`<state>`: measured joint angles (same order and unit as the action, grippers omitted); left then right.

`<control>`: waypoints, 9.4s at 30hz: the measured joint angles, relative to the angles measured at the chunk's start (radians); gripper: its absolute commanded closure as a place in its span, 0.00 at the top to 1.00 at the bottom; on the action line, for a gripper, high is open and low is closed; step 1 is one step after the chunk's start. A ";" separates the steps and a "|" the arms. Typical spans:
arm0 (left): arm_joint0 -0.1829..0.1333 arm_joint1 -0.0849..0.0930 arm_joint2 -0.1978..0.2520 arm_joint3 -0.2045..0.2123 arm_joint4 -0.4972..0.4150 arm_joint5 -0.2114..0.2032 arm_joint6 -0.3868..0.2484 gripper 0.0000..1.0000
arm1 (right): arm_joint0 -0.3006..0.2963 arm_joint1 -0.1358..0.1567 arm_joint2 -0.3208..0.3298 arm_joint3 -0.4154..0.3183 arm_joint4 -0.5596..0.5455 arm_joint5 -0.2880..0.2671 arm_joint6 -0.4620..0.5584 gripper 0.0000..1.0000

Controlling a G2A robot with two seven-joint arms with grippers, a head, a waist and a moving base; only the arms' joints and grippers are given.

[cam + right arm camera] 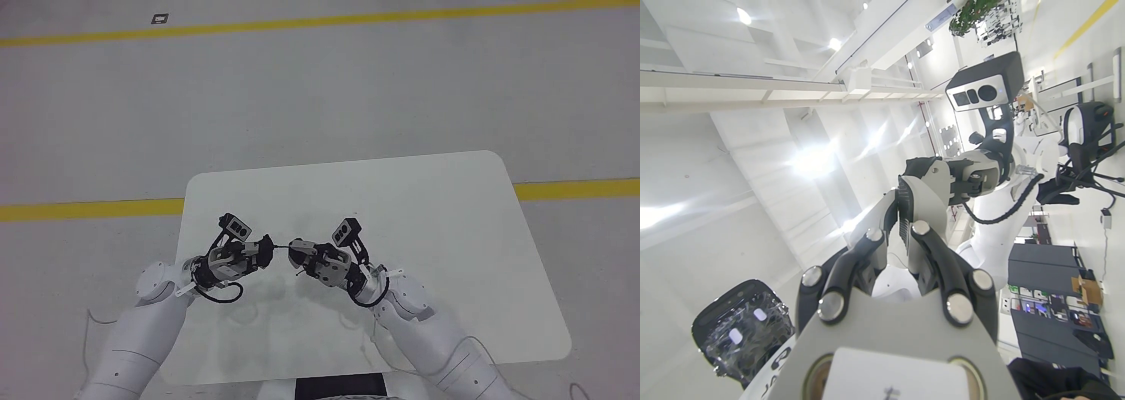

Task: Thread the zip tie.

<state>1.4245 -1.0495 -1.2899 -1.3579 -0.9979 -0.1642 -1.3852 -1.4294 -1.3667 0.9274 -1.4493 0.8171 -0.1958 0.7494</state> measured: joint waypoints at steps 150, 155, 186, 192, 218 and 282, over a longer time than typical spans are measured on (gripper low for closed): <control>0.000 0.000 0.000 0.000 0.000 0.000 0.000 0.00 | 0.006 -0.015 -0.029 0.022 0.020 0.045 -0.047 0.29; 0.000 0.000 0.000 0.000 0.000 0.000 0.000 0.00 | 0.002 -0.014 -0.022 0.017 0.022 0.040 -0.042 0.24; 0.000 0.000 0.000 0.000 0.000 0.000 0.000 0.00 | -0.006 -0.014 -0.009 0.023 0.019 -0.017 0.022 0.00; 0.000 0.000 0.000 0.000 0.000 0.000 0.000 0.00 | -0.018 -0.009 0.019 0.022 0.025 -0.019 0.015 0.00; 0.000 0.000 0.000 0.000 0.000 0.000 0.000 0.00 | -0.166 0.043 0.253 -0.063 0.043 -0.077 0.007 0.00; -0.005 0.001 -0.007 -0.050 0.021 -0.011 0.048 0.00 | -0.259 0.113 0.406 -0.632 -1.547 -0.083 -0.340 1.00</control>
<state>1.4193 -1.0486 -1.2973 -1.4080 -0.9765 -0.1751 -1.3374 -1.6880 -1.2534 1.3336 -2.0809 -0.7300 -0.2793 0.4093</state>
